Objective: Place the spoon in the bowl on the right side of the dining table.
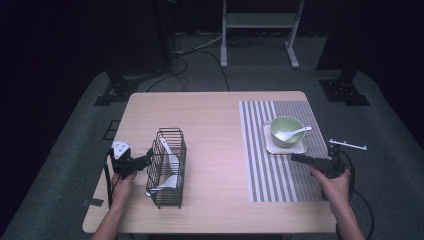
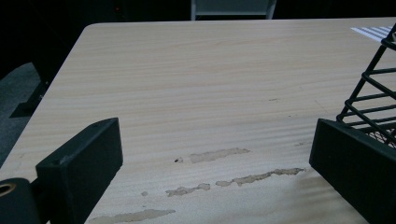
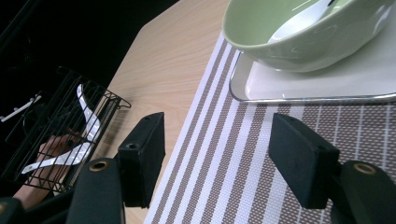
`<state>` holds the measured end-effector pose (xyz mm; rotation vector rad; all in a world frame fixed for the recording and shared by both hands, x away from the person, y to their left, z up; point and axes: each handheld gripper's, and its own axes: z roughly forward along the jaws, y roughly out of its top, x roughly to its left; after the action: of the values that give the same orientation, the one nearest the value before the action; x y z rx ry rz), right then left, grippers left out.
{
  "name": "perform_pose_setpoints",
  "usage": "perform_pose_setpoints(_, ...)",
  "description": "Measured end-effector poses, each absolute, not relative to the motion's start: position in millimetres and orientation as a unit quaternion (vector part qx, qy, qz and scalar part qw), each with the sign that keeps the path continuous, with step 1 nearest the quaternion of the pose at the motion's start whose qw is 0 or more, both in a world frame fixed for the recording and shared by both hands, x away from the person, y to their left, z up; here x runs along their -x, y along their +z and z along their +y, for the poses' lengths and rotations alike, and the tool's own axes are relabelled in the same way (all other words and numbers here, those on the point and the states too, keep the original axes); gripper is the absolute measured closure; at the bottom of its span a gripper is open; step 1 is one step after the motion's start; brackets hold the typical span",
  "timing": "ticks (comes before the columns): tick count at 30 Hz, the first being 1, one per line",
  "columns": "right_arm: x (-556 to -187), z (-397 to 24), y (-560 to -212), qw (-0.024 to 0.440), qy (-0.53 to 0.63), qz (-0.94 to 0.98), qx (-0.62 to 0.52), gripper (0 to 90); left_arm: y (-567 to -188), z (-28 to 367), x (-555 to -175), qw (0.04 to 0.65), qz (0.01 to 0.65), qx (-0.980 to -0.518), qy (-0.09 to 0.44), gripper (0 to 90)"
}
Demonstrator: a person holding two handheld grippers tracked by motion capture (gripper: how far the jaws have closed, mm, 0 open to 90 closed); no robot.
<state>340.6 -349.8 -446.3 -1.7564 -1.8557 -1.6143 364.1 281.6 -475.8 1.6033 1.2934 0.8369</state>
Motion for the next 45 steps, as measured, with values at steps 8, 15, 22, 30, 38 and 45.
perform_pose_setpoints(8, -336.9, -343.3, -446.9, 0.063, -0.534, -0.619, 0.572, 35.3, -475.8, 281.5, -364.1, 0.443, 0.521, -0.647, 0.338, 1.6)
perform_pose_setpoints(15, -334.1, -337.3, -447.7, 0.069, -0.536, -0.624, 0.565, 35.3, -475.8, 281.5, -364.0, 0.443, 0.521, -0.647, 0.338, 1.6)
perform_pose_setpoints(22, -330.4, -330.2, -448.6, 0.073, -0.537, -0.631, 0.556, 35.3, -475.8, 281.3, -364.0, 0.443, 0.522, -0.647, 0.338, 1.6)
perform_pose_setpoints(30, -324.7, -322.5, -450.9, 0.078, -0.536, -0.637, 0.548, 35.3, -475.8, 281.2, -364.1, 0.443, 0.521, -0.647, 0.338, 1.6)
perform_pose_setpoints(38, -317.8, -315.5, -454.3, 0.075, -0.539, -0.643, 0.538, 35.3, -475.7, 281.2, -364.0, 0.442, 0.522, -0.647, 0.338, 1.6)
perform_pose_setpoints(45, -312.4, -312.7, -460.3, 0.076, -0.543, -0.644, 0.534, 35.2, -475.9, 281.6, -364.4, 0.445, 0.524, -0.644, 0.336, 1.6)
